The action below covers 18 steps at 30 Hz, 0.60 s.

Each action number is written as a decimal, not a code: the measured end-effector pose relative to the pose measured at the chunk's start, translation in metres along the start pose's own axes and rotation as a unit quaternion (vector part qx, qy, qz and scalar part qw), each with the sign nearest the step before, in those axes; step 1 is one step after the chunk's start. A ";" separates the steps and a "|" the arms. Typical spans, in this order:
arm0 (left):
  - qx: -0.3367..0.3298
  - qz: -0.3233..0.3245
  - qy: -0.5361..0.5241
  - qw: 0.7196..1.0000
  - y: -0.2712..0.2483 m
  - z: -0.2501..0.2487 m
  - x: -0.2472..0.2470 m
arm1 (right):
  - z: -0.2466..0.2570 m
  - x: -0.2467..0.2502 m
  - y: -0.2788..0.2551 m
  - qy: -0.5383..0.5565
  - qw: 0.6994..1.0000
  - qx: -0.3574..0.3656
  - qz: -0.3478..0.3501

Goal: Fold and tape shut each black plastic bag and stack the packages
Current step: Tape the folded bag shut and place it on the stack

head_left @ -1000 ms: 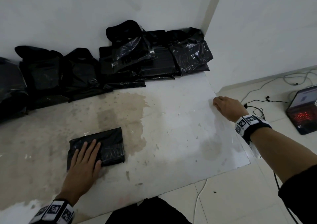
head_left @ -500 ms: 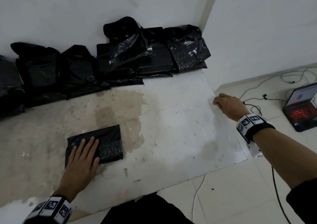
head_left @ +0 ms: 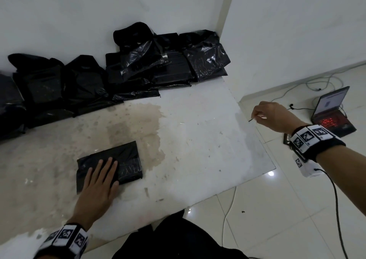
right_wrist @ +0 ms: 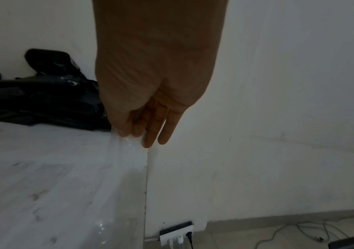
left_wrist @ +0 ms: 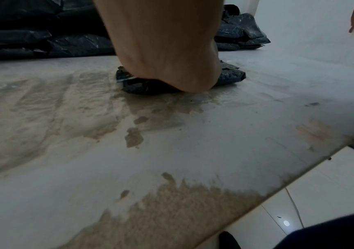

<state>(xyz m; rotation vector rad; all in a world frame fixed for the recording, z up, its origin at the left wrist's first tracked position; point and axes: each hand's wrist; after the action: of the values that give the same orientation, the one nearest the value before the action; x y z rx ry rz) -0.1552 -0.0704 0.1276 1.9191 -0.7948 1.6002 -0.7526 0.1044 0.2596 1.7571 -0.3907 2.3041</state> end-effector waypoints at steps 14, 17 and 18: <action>-0.014 0.037 -0.019 0.999 -0.002 0.001 0.007 | 0.105 0.069 -0.022 -0.027 0.999 0.038 0.009; -0.023 0.050 -0.017 0.998 -0.005 0.003 0.008 | 0.153 0.086 -0.013 0.025 0.998 0.065 0.004; -0.025 0.050 -0.020 0.998 -0.006 0.004 0.008 | 0.169 0.089 -0.009 0.054 0.996 0.071 0.010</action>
<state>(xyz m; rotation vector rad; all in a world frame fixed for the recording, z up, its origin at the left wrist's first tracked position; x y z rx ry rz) -0.1472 -0.0696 0.1347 1.9097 -0.9509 1.5886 -0.6194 0.0567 0.3883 1.6868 -0.2308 2.4839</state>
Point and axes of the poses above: each hand's wrist, its own y-axis towards the middle knuckle, its own x-axis out of the back of the hand, z = x × y, and after that the axes turned 6 degrees about -z, right-handed
